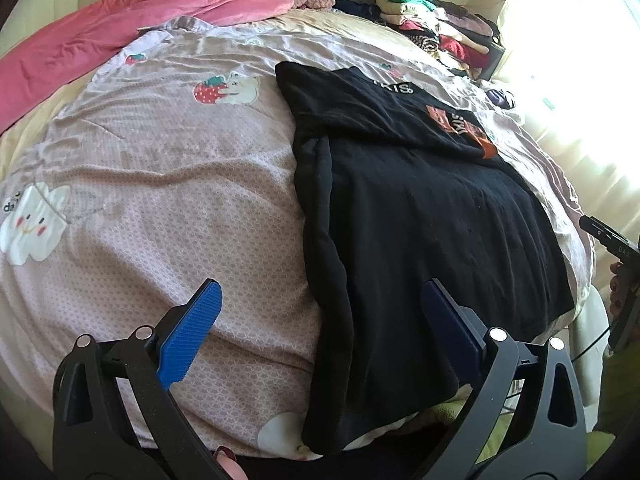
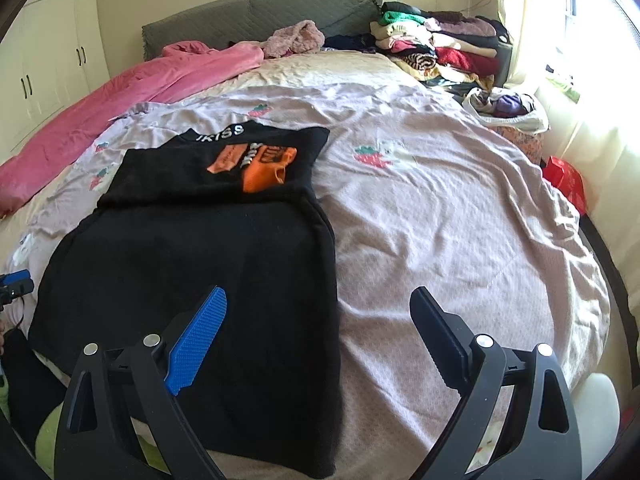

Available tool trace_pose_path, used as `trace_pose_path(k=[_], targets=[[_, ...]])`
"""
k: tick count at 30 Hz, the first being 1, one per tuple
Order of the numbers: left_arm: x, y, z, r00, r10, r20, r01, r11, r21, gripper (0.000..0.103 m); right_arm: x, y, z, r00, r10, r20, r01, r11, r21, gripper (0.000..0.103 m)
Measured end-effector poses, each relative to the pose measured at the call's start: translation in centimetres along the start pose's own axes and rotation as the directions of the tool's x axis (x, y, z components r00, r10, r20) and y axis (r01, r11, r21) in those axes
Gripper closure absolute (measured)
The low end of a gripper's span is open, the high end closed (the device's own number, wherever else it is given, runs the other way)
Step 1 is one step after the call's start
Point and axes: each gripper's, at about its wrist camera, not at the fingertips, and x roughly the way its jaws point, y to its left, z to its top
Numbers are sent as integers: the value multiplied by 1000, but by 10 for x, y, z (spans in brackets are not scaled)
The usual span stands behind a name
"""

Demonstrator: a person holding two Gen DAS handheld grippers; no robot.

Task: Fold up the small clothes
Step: 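Move both tools to the hem of the black sweatshirt, then close both grippers on the black sweatshirt hem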

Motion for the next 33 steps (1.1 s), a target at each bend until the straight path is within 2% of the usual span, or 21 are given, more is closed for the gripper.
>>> trace_pose_path(k=[8,10,13,15,20,30,31,33], targets=[[6,-7,-3,1000,7,-25,-7,1000,27,24,3,-7,-22,997,46,-56,-46,999,0,12],[7,-8,-5,999,12,-32,-11,1000,29,24,4,-8,-26,996,55,-67,-55,998,3,14],[8,-10,-6,999,8,-36,-7,999,34,25,8,-9,-34,992,77,-102,-77,997,3,26],[9,-10,-7,999,8,-41,-7,999,35,26,13,-8,-41,985,102,-139,-103,995,2,45],[12,-12,-12,998,6,-61,-3,999,40,27,22,-1,-51,975,117,-188,-124,992,-25,67],[15,-10,-21,996,-4,-92,6,1000,20,27,39,-8,-57,968,126,-219,-123,992,26,71],[16,-9,-22,995,-7,-102,9,1000,18,27,39,-8,-56,967,131,-217,-130,991,21,74],[18,-10,-24,994,-20,-112,22,1000,18,30,36,-7,-55,967,143,-210,-142,990,18,92]])
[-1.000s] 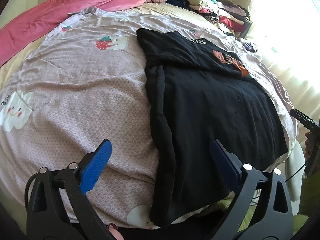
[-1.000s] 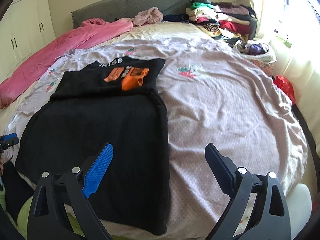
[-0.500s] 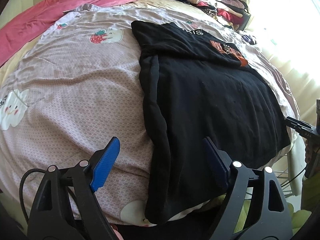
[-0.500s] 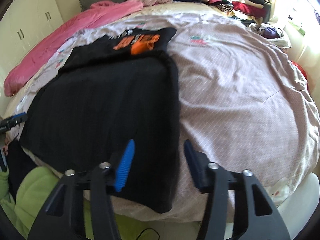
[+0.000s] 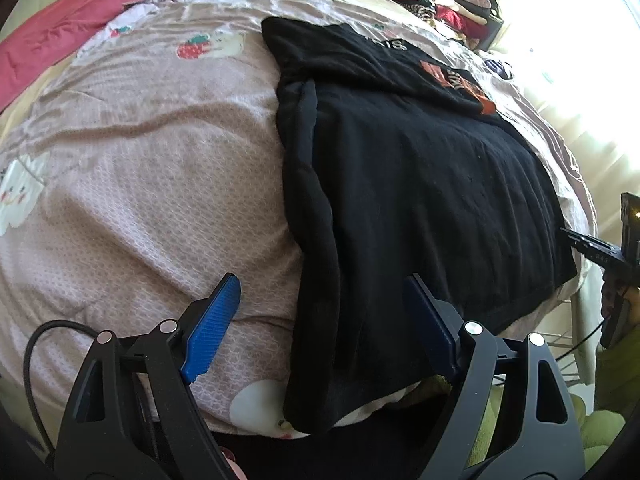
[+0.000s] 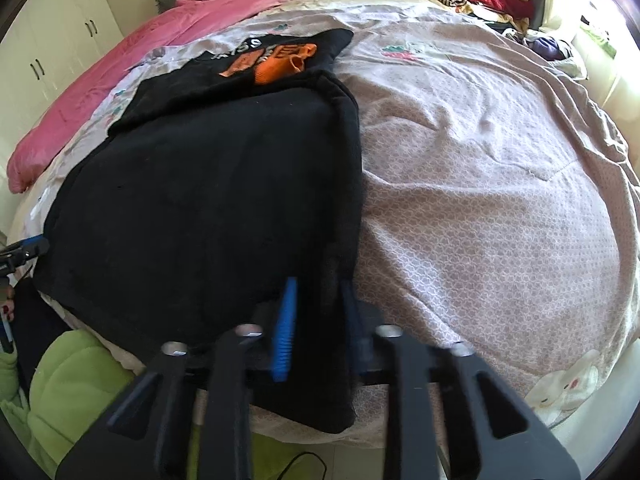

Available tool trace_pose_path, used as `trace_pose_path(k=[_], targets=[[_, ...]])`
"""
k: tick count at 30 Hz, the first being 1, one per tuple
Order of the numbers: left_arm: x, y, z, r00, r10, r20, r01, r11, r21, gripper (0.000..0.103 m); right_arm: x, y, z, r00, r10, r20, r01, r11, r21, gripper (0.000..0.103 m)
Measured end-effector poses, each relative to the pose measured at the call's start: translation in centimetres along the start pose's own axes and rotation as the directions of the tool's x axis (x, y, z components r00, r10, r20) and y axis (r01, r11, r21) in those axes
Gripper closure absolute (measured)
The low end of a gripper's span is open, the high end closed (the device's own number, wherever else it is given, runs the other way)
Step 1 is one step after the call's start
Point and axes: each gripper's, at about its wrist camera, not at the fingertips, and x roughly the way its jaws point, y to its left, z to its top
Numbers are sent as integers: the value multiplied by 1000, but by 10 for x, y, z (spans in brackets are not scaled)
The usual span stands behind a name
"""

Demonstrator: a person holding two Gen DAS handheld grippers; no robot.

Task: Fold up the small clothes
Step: 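Close both grippers on the black sweatshirt hem, then lift the hem with both grippers and fold it toward the collar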

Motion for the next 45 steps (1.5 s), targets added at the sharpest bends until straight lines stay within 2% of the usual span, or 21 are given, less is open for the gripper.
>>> trace_pose_path(k=[2,3,5,7,15,17,20,25,30,36,45], targets=[[-1,-2,-1,1000,-9,2,9,1000,7,44,-5,1,1,999,33,13,-33,999,-8,96],[-1,-2,-1,1000,-15,2,15,1000,10,47,-7,1,1,999,42,18,-41,999,-12,96],[-1,-3,-2,1000,-19,0,19,1000,12,62,-8,1,2,998,56,20,-56,998,-8,96],[0,-3,-3,999,-32,-6,32,999,14,68,-5,0,2,999,54,9,-54,999,-1,93],[6,-9,-5,999,-31,-34,32,999,33,69,8,-7,-1,998,58,-6,-58,997,44,90],[6,-11,-5,999,-21,-32,22,999,43,86,7,-8,-1,998,66,-2,-66,997,50,90],[3,-10,-5,1000,-21,-24,22,999,41,93,3,-7,-2,998,70,2,-70,997,29,95],[-4,-12,-2,1000,-21,8,21,999,48,97,-8,-11,-1,996,87,31,-88,996,26,96],[-20,-10,4,997,-41,62,40,999,28,98,-33,-15,5,988,112,102,-115,993,25,96],[-34,-8,20,992,-59,111,60,998,1,98,-63,-15,22,969,137,208,-145,989,26,98],[-49,-6,59,980,-63,187,70,997,-29,98,-75,-13,63,938,151,311,-163,986,14,99]])
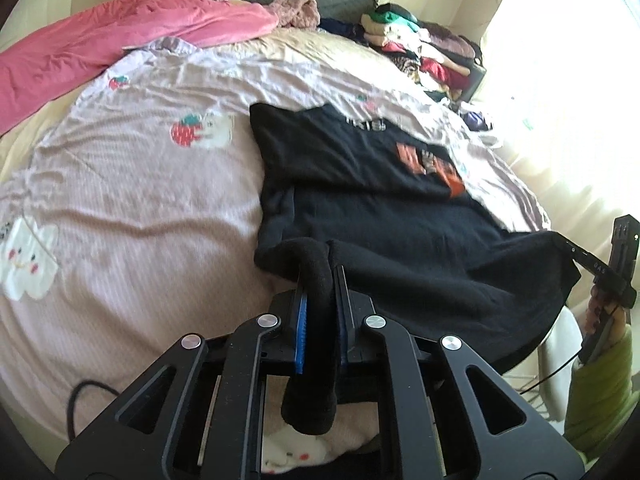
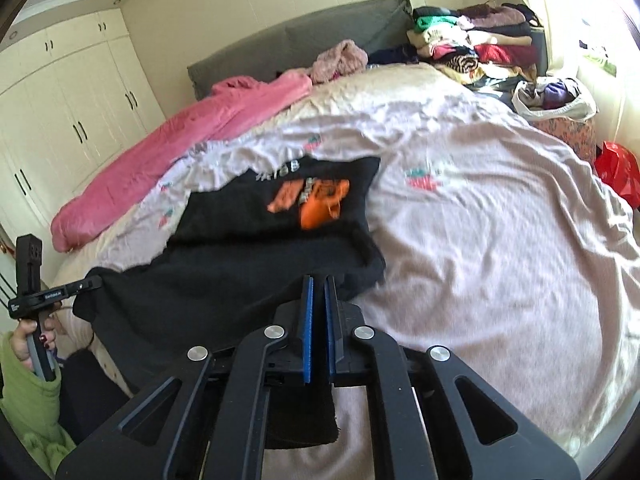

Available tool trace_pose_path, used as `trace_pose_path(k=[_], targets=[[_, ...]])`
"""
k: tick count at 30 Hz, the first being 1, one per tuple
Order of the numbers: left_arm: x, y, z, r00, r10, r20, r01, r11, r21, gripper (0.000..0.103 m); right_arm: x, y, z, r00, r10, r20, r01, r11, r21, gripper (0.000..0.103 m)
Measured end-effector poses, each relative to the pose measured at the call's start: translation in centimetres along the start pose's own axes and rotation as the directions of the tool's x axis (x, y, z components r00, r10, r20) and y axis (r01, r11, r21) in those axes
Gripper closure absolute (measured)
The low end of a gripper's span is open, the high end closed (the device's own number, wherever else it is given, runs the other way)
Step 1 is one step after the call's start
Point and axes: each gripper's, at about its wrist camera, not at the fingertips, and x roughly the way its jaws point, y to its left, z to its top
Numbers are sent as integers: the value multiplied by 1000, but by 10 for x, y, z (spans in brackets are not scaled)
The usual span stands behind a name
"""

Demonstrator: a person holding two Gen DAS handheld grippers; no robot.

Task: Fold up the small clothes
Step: 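Lift the hem with both grippers and fold it toward the collar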

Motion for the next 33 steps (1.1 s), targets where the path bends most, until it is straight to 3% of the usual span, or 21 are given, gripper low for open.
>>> trace_pose_path(k=[10,20,26,33], targets=[[11,4,54,997,35,62,-34,999,-23,98,25,-7,51,997,-30,77,30,1000,11,99],[51,26,100,997,56,58,-51,995,-90,98,72,-15,93,994,-72,77,71,997,18,99],[80,33,109,996,88,31,-85,992,-89,98,106,-20,102,995,-97,38,96,995,25,99],[99,43,102,997,79,25,-76,992,-96,98,133,-25,101,993,-119,-3,119,992,41,98]])
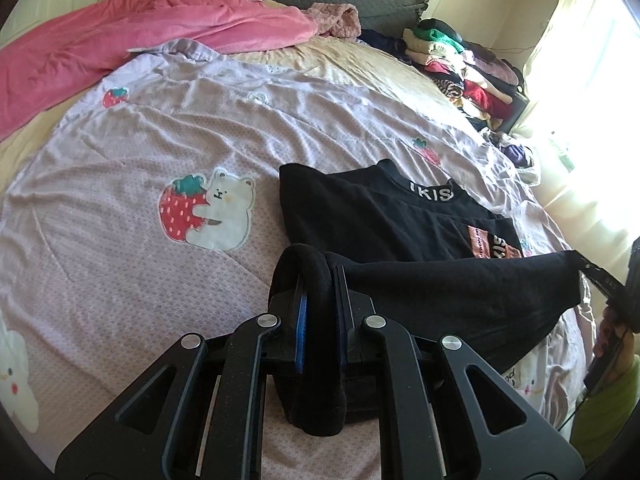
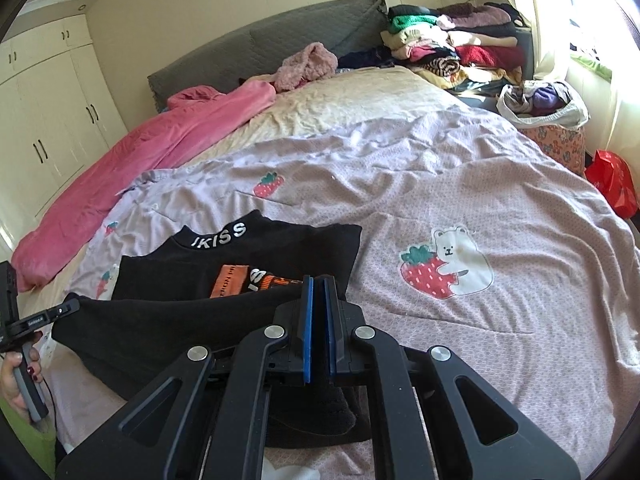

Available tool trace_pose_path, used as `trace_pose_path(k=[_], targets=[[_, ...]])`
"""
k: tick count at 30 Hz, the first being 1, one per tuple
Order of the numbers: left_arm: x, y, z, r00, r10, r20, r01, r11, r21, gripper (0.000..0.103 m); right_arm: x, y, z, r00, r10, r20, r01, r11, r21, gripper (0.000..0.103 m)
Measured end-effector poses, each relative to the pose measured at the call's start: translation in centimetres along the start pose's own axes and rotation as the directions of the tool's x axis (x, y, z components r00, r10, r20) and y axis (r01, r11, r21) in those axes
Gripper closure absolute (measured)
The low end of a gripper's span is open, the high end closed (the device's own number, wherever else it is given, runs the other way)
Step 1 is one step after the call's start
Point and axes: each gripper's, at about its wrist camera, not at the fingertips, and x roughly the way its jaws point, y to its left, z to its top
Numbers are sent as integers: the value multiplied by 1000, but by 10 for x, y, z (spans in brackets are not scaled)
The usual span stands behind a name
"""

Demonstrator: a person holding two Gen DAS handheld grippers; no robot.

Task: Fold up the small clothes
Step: 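Lift the hem with both grippers and fold it toward the collar, then lay the folded hem down and open both grippers, then grasp the folded edge of the shirt with both grippers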

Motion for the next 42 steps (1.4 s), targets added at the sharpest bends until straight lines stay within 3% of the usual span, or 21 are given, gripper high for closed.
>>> trace_pose_path(k=[4,6,13,25,38,42], targets=[[-10,-4,-1,999,-2,32,1,1000,27,95,2,3,-2,1000,-8,2,8,1000,1,93],[-16,-9,-2,999,4,52,-6,999,46,90,-1,4,-3,1000,-10,8,10,1000,6,72],[-36,-21,-6,994,13,105,-22,997,80,78,-20,6,-3,999,-20,42,20,1000,-2,68],[-45,-19,-38,997,18,71,-24,996,86,54,-45,5,-31,999,-9,35,8,1000,22,60],[-32,-19,-66,999,41,-17,-39,992,119,47,-42,12,-65,1000,4,-24,-4,1000,5,45],[-26,-24,-64,999,10,-35,-6,994,109,47,-40,11,-69,999,16,-29,-15,1000,13,43]])
